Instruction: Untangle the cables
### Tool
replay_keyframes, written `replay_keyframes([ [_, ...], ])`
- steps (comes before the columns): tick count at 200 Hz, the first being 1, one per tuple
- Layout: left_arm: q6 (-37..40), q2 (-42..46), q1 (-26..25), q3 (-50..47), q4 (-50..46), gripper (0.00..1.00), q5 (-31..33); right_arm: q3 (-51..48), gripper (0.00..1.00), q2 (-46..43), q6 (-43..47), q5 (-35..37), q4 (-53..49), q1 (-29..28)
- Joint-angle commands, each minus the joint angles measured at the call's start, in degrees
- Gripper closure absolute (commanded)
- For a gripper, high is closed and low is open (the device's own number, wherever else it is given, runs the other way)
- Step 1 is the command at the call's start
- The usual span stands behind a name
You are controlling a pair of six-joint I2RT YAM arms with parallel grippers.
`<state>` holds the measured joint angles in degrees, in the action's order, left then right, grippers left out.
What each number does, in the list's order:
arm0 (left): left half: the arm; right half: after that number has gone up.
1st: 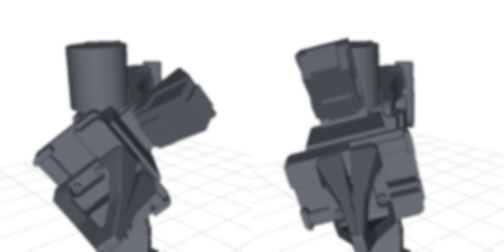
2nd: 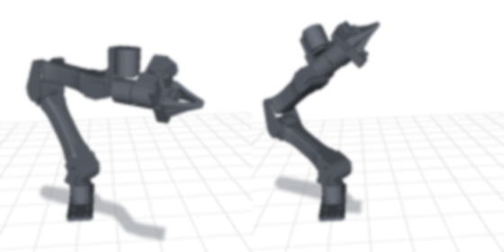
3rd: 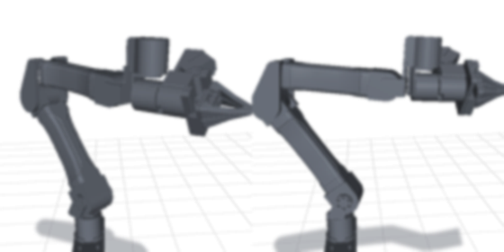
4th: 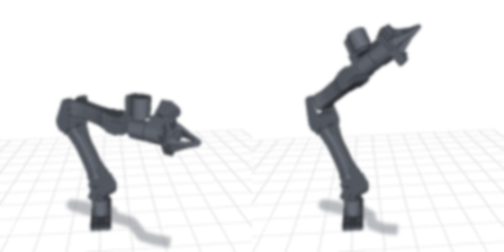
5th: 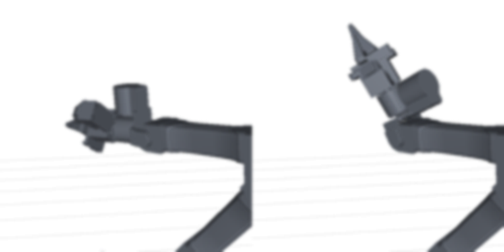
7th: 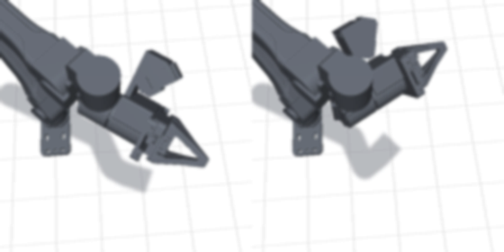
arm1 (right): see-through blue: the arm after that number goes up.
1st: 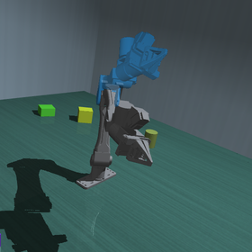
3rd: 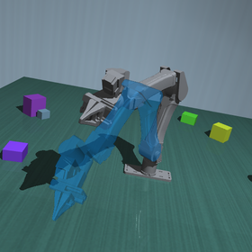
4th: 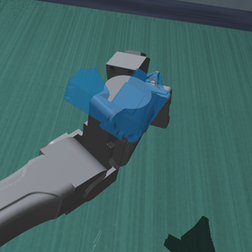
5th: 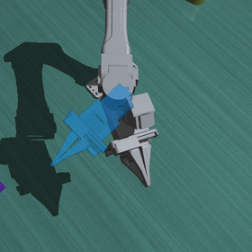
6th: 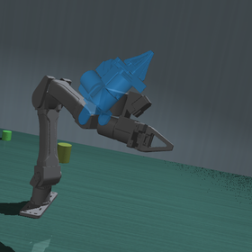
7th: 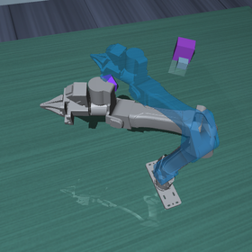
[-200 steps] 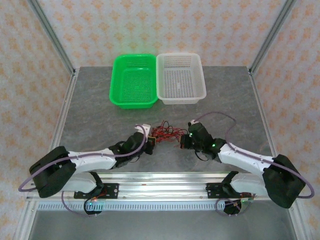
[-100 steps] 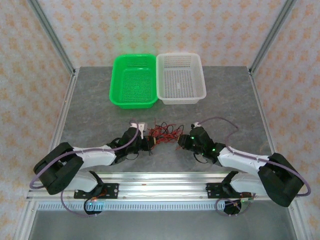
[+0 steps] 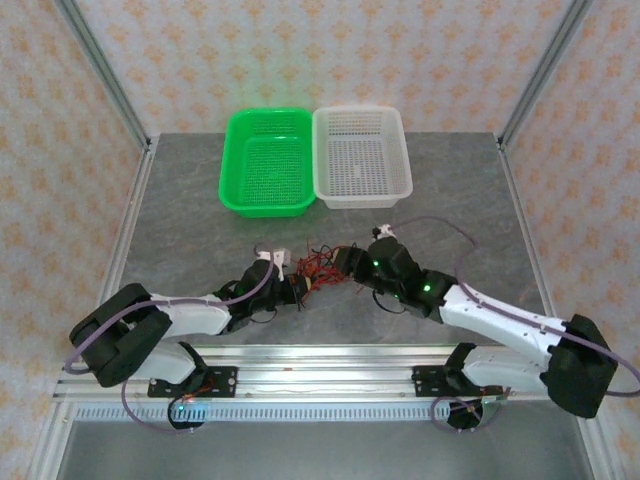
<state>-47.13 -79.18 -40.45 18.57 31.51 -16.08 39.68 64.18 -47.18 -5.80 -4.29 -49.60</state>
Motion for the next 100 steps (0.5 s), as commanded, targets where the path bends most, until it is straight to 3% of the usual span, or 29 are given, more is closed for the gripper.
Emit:
replay_keyframes([
  [1, -2.13, -1.11, 0.46, -1.84, 2.81, 1.00, 0.21, 3.47, 0.40, 4.26, -0.99, 2.40, -3.44, -1.34],
  [43, -3.77, -2.85, 0.46, -3.29, 6.54, 1.00, -0.01, 5.98, 0.45, 13.41, -0.42, 1.25, 1.30, -1.41],
  [100, -4.89, -3.06, 0.46, -5.66, 8.77, 1.00, 0.66, 6.34, 0.65, 24.17, 2.12, 1.52, 6.77, -0.53],
])
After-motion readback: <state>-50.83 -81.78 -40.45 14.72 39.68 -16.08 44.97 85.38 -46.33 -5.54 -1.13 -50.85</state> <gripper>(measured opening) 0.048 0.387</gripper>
